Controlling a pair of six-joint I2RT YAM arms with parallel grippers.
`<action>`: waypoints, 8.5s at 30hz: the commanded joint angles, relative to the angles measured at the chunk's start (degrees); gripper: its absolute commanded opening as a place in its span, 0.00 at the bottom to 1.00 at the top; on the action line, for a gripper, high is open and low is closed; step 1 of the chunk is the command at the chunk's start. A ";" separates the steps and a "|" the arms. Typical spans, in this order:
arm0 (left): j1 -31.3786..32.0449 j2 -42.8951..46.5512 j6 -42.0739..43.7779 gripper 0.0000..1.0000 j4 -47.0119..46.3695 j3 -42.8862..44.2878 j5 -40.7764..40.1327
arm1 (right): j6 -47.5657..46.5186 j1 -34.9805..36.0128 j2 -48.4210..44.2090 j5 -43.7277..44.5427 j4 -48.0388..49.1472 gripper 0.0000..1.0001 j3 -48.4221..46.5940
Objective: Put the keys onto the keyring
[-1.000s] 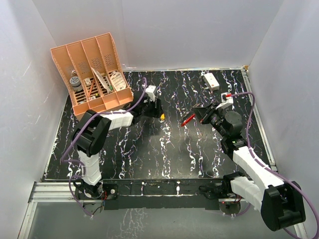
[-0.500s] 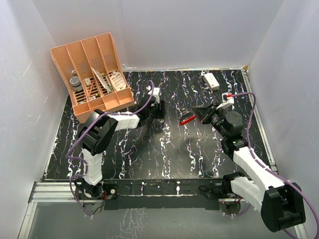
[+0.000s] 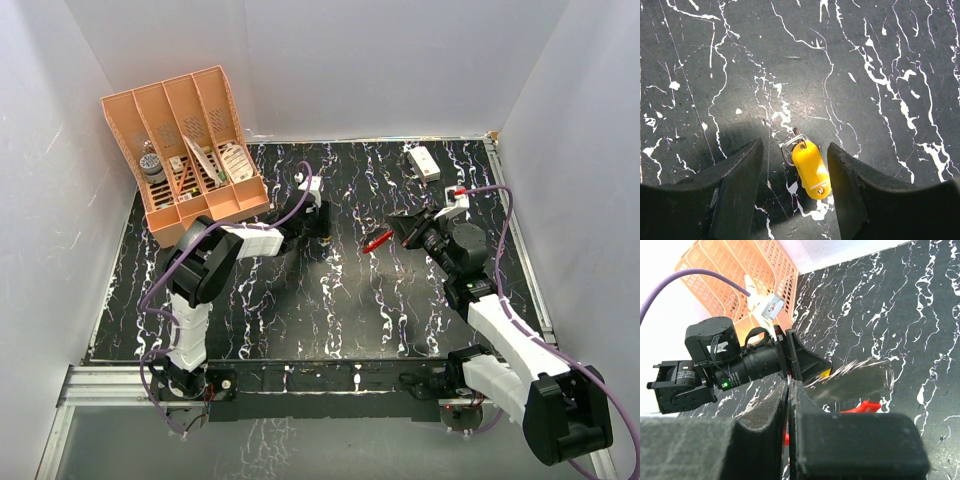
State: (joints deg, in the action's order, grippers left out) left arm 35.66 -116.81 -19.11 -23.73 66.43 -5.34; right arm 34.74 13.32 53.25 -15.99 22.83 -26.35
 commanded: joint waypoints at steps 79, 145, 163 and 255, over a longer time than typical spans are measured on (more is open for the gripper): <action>-1.90 3.27 -14.26 0.59 -4.91 -4.05 17.10 | -2.78 -1.04 3.92 -3.70 2.64 0.00 -2.54; 2.57 1.66 -18.72 0.99 -7.06 -2.41 7.19 | -5.06 -3.31 -2.82 -2.49 -2.79 0.00 -3.54; -6.62 13.12 -5.10 0.99 -8.25 -7.35 24.17 | -5.34 -3.41 -2.17 -3.83 -3.32 0.00 -5.28; -10.96 -6.15 -11.91 0.99 -28.88 -5.49 46.32 | -4.95 -3.79 -2.81 -3.26 -3.09 0.00 -4.14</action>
State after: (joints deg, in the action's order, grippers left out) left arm 23.59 -125.58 -30.70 -54.00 62.61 40.91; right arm 30.00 9.93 50.96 -19.42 15.14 -28.40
